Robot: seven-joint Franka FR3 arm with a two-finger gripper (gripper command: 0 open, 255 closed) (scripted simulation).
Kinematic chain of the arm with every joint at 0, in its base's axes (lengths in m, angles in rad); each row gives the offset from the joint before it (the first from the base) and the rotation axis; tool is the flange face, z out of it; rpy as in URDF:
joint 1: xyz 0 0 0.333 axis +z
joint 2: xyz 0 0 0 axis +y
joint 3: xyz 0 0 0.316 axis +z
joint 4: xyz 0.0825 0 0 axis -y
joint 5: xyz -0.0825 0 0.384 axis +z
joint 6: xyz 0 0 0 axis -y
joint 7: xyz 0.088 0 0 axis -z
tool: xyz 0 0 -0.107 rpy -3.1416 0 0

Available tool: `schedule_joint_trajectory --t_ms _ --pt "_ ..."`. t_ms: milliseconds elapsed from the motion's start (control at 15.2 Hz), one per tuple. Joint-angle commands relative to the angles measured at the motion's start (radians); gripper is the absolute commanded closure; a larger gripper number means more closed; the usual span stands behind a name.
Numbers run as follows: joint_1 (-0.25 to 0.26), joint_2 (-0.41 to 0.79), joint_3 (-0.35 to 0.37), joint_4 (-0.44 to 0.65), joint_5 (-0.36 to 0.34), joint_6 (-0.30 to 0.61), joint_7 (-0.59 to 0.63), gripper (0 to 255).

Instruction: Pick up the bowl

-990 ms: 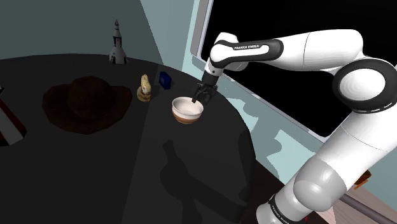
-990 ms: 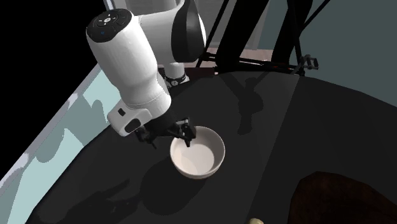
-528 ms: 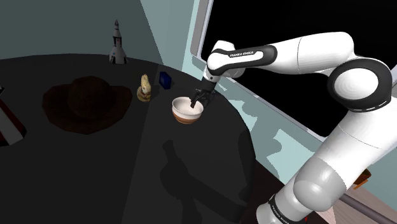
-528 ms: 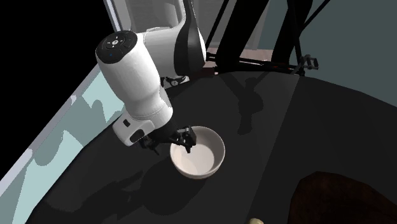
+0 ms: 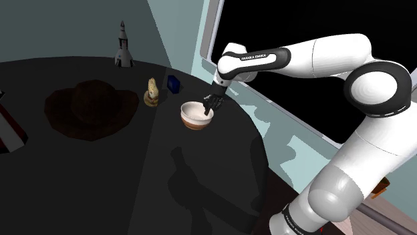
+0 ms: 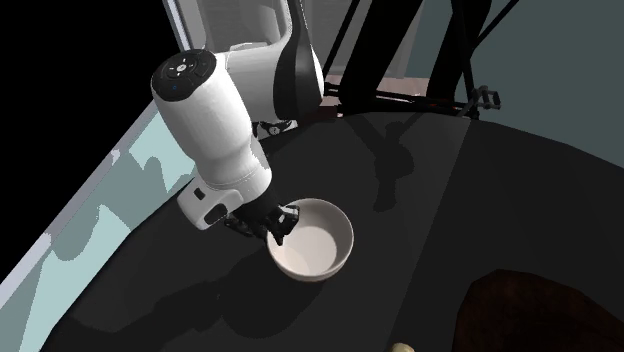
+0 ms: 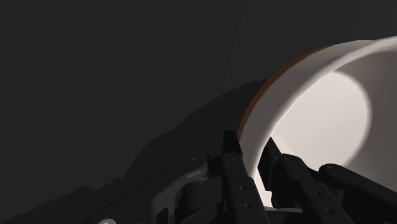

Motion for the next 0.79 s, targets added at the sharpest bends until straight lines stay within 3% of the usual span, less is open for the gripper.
schedule_joint_trajectory --t_ms 0,726 --pt "0.000 0.001 0.000 0.000 0.000 0.001 0.000 255" --pt "-0.002 -0.037 -0.002 0.091 -0.011 -0.127 0.022 255"
